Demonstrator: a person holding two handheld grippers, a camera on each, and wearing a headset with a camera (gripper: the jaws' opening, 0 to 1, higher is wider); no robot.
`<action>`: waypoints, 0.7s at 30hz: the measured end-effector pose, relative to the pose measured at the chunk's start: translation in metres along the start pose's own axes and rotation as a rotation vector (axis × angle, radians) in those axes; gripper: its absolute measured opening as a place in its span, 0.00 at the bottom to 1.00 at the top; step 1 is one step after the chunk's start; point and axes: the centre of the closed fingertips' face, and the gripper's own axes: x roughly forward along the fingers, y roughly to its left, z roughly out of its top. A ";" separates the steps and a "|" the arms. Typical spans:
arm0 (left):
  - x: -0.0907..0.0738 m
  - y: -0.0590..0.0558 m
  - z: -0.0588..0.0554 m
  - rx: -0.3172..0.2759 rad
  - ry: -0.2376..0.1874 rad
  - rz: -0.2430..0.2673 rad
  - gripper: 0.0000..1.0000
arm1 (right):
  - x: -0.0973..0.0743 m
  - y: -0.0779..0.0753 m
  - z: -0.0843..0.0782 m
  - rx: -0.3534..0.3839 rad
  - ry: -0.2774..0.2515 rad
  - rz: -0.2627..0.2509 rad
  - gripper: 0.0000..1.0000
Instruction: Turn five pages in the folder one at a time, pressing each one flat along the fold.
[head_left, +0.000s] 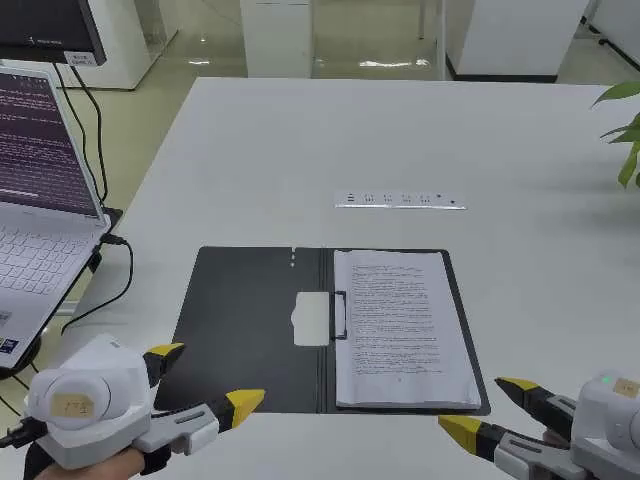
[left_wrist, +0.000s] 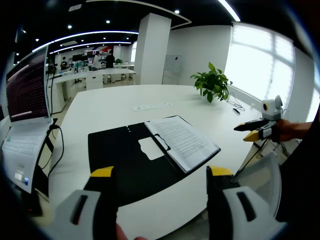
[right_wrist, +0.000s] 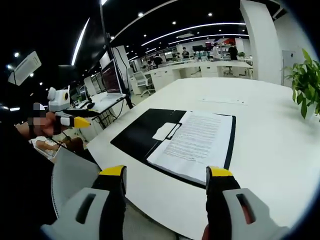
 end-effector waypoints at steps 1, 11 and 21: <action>0.000 0.000 0.000 -0.001 0.001 0.000 0.75 | 0.000 -0.001 0.000 0.003 0.000 0.000 0.63; 0.002 0.003 -0.001 -0.005 0.005 0.004 0.75 | 0.001 -0.005 -0.002 0.012 0.009 -0.006 0.63; 0.000 0.005 0.000 0.001 0.007 0.011 0.75 | 0.002 -0.003 -0.002 0.001 0.017 0.003 0.63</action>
